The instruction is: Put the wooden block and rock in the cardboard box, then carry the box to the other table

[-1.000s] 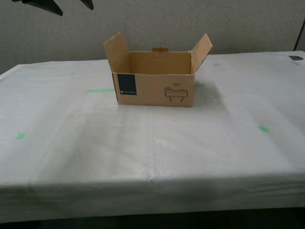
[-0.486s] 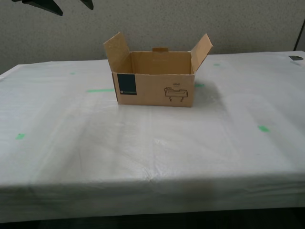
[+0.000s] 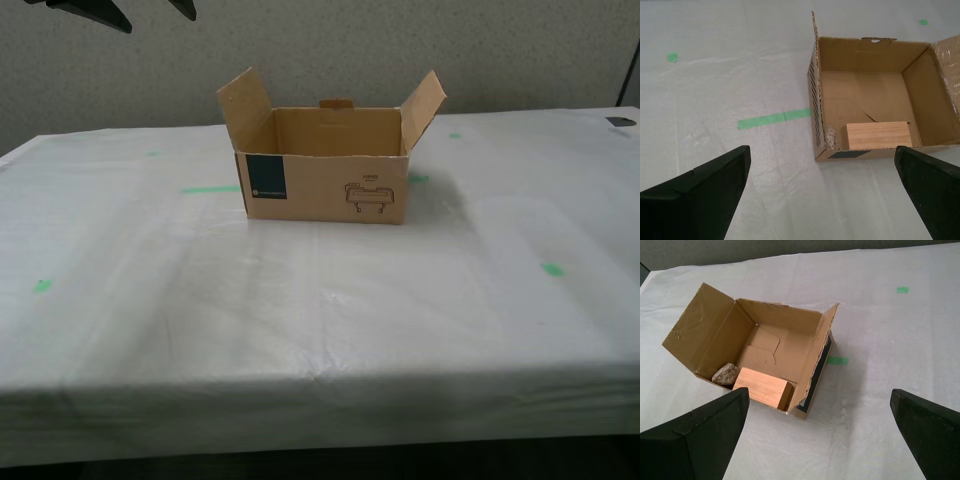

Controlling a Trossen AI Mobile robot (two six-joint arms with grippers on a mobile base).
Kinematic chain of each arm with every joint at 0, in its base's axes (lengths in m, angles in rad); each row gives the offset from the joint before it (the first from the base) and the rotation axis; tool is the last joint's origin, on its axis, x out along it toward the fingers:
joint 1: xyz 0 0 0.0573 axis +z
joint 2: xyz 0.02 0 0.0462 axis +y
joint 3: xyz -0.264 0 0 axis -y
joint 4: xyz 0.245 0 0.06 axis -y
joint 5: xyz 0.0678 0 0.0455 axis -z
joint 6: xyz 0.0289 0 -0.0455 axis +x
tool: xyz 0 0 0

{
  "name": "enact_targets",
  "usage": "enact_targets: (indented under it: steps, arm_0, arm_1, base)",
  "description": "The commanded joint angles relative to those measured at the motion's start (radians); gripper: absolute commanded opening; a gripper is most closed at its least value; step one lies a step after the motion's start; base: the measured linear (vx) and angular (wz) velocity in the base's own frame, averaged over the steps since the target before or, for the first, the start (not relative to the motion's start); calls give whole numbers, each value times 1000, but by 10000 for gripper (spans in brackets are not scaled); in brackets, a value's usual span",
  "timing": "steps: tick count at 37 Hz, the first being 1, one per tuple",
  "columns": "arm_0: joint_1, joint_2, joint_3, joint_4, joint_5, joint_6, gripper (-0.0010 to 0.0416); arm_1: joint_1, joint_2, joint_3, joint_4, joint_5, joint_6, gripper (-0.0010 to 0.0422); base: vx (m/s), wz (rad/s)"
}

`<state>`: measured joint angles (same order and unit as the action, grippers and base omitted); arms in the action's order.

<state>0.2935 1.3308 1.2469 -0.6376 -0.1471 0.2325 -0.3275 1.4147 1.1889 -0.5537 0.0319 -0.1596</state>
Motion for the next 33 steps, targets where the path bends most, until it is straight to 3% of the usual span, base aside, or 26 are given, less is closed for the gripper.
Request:
enact_targets:
  steps: [1,33]
  arm_0:
    - [0,-1,0,1,4,4,394]
    - [0,-1,0,2,4,4,394]
  arm_1:
    - [0,0,0,2,3,3,394]
    - [0,0,0,2,3,3,394]
  base:
    - [0,0]
    - [0,0]
